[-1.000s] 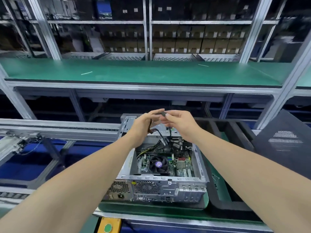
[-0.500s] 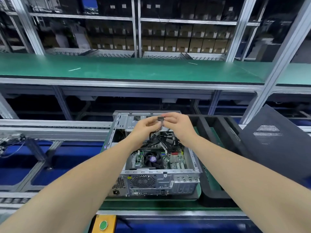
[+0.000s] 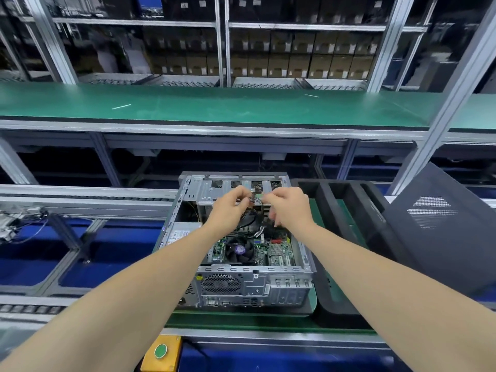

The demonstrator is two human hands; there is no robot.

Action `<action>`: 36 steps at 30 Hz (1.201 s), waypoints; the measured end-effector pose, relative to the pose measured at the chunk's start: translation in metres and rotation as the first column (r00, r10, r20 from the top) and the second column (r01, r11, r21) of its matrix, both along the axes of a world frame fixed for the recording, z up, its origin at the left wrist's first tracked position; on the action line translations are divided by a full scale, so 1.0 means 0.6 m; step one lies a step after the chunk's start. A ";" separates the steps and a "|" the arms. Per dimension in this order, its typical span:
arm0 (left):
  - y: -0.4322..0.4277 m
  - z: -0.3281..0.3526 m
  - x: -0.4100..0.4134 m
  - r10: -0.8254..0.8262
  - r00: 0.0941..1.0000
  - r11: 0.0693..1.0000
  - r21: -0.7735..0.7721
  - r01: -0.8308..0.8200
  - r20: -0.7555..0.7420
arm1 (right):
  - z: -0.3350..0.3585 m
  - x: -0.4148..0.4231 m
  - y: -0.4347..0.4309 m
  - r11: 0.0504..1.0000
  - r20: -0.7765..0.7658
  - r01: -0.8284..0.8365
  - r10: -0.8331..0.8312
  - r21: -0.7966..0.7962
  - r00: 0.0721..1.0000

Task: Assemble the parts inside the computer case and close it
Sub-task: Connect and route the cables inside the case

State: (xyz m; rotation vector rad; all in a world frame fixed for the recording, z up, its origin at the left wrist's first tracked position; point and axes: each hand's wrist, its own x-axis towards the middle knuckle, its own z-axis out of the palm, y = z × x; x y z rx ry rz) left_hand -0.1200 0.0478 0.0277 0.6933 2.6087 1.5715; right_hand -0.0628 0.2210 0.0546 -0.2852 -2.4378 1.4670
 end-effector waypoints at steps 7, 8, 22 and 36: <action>0.008 -0.008 -0.007 -0.173 0.973 0.975 0.167 0.147 0.153 | -0.012 -0.005 0.003 0.910 0.167 -0.192 0.268 -0.367 0.949; 0.012 -0.007 -0.007 -0.179 0.968 0.969 0.202 0.143 0.174 | -0.016 -0.003 0.001 0.900 0.147 -0.211 0.284 -0.380 0.947; 0.068 -0.014 -0.003 -0.086 0.959 0.942 0.334 -0.010 0.270 | -0.050 0.006 -0.022 0.915 -0.047 0.024 -0.047 -0.403 0.998; 0.094 -0.084 -0.005 -0.110 0.915 0.920 0.389 -0.055 0.389 | -0.117 -0.018 -0.045 0.843 0.187 0.361 -0.311 -0.399 0.932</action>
